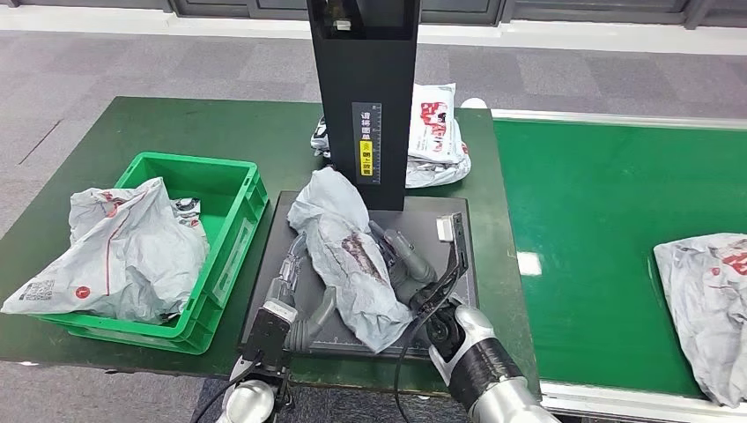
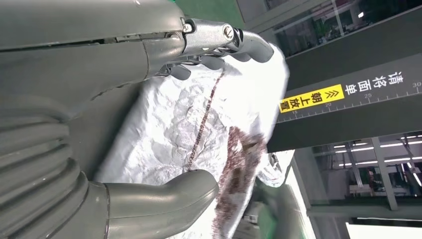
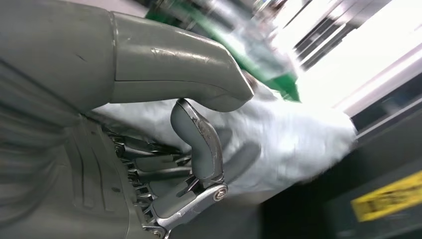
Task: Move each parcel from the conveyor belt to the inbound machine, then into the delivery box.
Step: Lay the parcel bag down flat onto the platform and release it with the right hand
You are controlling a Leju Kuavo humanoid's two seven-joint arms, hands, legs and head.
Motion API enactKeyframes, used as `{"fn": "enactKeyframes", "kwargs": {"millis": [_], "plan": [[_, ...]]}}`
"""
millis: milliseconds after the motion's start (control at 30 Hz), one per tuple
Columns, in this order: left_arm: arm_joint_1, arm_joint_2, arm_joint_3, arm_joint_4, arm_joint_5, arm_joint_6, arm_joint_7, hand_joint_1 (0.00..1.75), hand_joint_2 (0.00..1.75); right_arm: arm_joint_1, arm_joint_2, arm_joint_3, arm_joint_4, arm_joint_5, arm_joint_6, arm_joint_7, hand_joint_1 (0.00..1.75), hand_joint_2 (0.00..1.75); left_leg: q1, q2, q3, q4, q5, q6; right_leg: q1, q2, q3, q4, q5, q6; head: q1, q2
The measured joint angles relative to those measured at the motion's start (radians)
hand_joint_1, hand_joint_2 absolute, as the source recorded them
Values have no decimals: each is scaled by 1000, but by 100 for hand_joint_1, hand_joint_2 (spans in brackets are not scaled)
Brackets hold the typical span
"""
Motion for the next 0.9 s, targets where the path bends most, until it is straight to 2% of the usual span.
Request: {"fn": "enactKeyframes", "kwargs": {"millis": [267,600,700,800,900], "plan": [[-3,0,0,1,-8,-8,4,0,175,-26,-16,18,103,62,-137,-4,0,175,0,0,0,0,0,0,0,0,0,0,0,0,0,0],[-3,0,0,1,-14,-12,8,0,175,-46,-39,18,125,69,-159,-15,0,175,0,0,0,0,0,0,0,0,0,0,0,0,0,0],[-3,0,0,0,-24,-15,12,0,175,-49,-45,18,124,93,-195,-38,0,175,0,0,0,0,0,0,0,0,0,0,0,0,0,0],[2,1,0,-3,-46,-21,19,0,175,-41,-69,18,85,157,-256,-76,0,175,0,0,0,1,0,0,0,-1,0,0,0,0,0,0],[18,3,0,-13,-76,-23,23,0,175,18,-107,13,-54,225,-298,-74,0,175,0,-1,0,1,0,1,0,-1,0,0,0,0,0,0]]}}
